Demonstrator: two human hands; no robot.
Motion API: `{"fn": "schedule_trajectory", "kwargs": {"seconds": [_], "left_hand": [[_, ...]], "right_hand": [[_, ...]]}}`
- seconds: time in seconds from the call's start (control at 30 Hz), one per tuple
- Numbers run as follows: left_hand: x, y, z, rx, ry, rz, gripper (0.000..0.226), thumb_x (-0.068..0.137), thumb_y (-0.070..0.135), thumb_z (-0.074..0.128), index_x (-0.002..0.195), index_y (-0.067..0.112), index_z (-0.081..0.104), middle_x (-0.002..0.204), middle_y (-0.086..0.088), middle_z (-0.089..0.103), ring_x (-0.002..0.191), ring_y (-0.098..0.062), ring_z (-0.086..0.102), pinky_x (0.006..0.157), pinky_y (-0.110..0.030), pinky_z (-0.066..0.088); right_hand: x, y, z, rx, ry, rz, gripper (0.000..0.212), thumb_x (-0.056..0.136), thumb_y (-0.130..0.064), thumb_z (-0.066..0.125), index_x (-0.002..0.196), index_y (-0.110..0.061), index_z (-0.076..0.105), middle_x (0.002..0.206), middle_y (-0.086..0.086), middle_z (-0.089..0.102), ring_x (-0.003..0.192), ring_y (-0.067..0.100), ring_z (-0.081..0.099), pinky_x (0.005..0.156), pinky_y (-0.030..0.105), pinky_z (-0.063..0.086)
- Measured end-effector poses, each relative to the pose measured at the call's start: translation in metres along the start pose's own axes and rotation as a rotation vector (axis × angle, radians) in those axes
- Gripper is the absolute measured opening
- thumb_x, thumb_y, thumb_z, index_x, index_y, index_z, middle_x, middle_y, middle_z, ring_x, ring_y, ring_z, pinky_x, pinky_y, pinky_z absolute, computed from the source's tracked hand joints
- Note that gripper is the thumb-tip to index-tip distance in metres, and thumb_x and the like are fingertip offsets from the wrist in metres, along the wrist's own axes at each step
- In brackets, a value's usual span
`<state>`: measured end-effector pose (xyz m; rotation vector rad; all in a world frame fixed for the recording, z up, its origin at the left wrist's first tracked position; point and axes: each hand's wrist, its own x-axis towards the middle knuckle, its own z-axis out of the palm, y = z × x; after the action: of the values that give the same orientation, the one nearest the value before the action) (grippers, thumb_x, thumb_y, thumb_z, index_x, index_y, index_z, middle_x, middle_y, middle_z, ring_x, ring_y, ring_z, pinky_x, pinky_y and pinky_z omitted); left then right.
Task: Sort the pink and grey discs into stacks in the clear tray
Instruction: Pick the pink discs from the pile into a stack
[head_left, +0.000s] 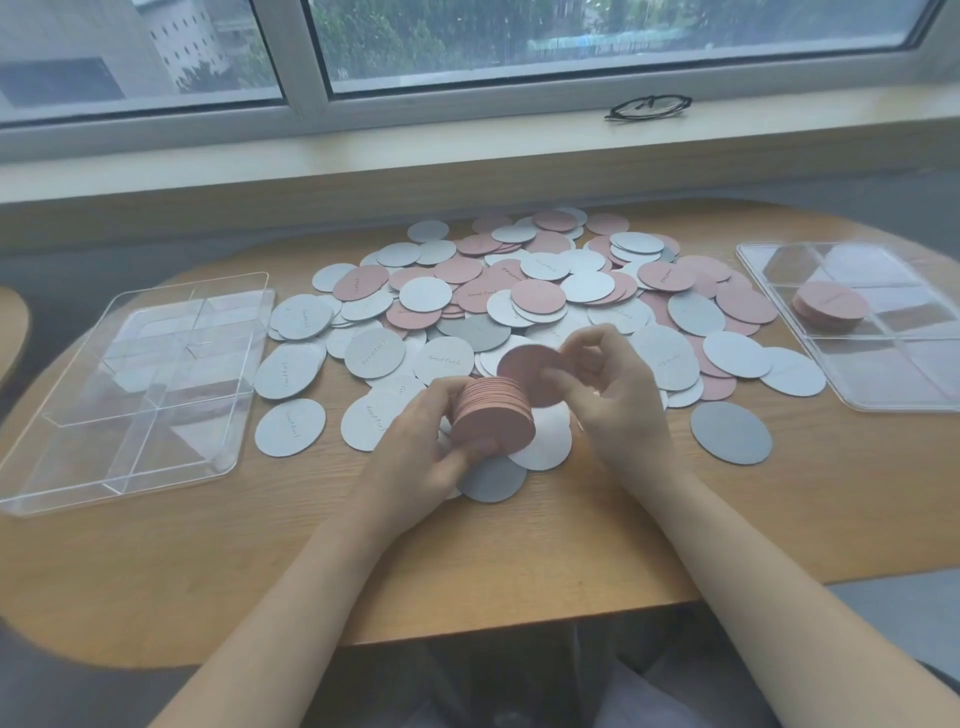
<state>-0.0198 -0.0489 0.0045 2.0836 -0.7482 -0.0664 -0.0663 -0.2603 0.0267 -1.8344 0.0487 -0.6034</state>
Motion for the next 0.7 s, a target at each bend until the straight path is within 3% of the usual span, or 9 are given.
{"fn": "schedule_trajectory", "kwargs": {"seconds": [0.13,0.27,0.4,0.5,0.6,0.7], "left_hand": [[0.000,-0.001,0.003,0.102,0.021,0.036,0.064,0.086,0.042,0.067,0.144,0.027,0.043,0.127,0.011,0.060,0.116,-0.005,0.054,0.094,-0.011,0.037],[0.001,0.000,0.004,0.274,0.040,0.075,0.070,0.091,0.044,0.057,0.153,0.019,0.035,0.133,0.002,0.057,0.119,-0.012,0.046,0.104,-0.026,0.035],[0.002,0.001,0.007,0.326,0.045,0.068,0.081,0.092,0.060,0.044,0.158,0.016,0.027,0.144,0.002,0.050,0.124,-0.011,0.039,0.102,-0.016,0.022],[0.002,-0.003,0.008,0.357,0.008,0.093,0.083,0.092,0.060,0.041,0.160,0.016,0.020,0.151,0.001,0.044,0.130,-0.016,0.039,0.106,-0.016,0.018],[0.002,-0.006,0.007,0.286,-0.029,0.089,0.075,0.095,0.052,0.048,0.158,0.022,0.022,0.152,0.004,0.042,0.133,-0.012,0.039,0.114,-0.026,0.025],[0.001,-0.003,0.004,0.170,-0.018,0.066,0.065,0.093,0.041,0.059,0.151,0.024,0.035,0.144,0.010,0.050,0.130,-0.008,0.046,0.111,-0.033,0.037]], "right_hand": [[-0.009,0.001,0.007,-0.001,-0.216,-0.013,0.023,0.095,-0.011,0.060,0.116,-0.020,0.062,0.094,-0.004,0.073,0.088,0.014,0.068,0.078,0.025,0.051],[-0.013,0.006,0.012,-0.263,-0.388,-0.158,0.045,0.100,-0.041,0.043,0.139,-0.021,0.052,0.125,-0.007,0.064,0.114,0.008,0.056,0.100,0.029,0.041],[-0.011,0.012,0.013,-0.446,-0.424,-0.274,0.072,0.098,-0.064,0.017,0.151,-0.019,0.035,0.121,-0.003,0.059,0.117,0.010,0.049,0.104,0.032,0.029],[-0.011,0.020,0.018,-0.629,-0.408,-0.318,0.075,0.097,-0.060,0.026,0.156,-0.015,0.020,0.129,0.001,0.052,0.120,0.018,0.044,0.106,0.031,0.021],[-0.010,0.021,0.019,-0.679,-0.429,-0.312,0.076,0.096,-0.057,0.031,0.157,-0.015,0.015,0.132,0.003,0.048,0.121,0.020,0.038,0.107,0.031,0.016],[-0.005,0.019,0.012,-0.581,-0.428,-0.310,0.066,0.097,-0.057,0.030,0.151,-0.019,0.034,0.124,-0.002,0.052,0.117,0.016,0.042,0.106,0.036,0.024]]}}
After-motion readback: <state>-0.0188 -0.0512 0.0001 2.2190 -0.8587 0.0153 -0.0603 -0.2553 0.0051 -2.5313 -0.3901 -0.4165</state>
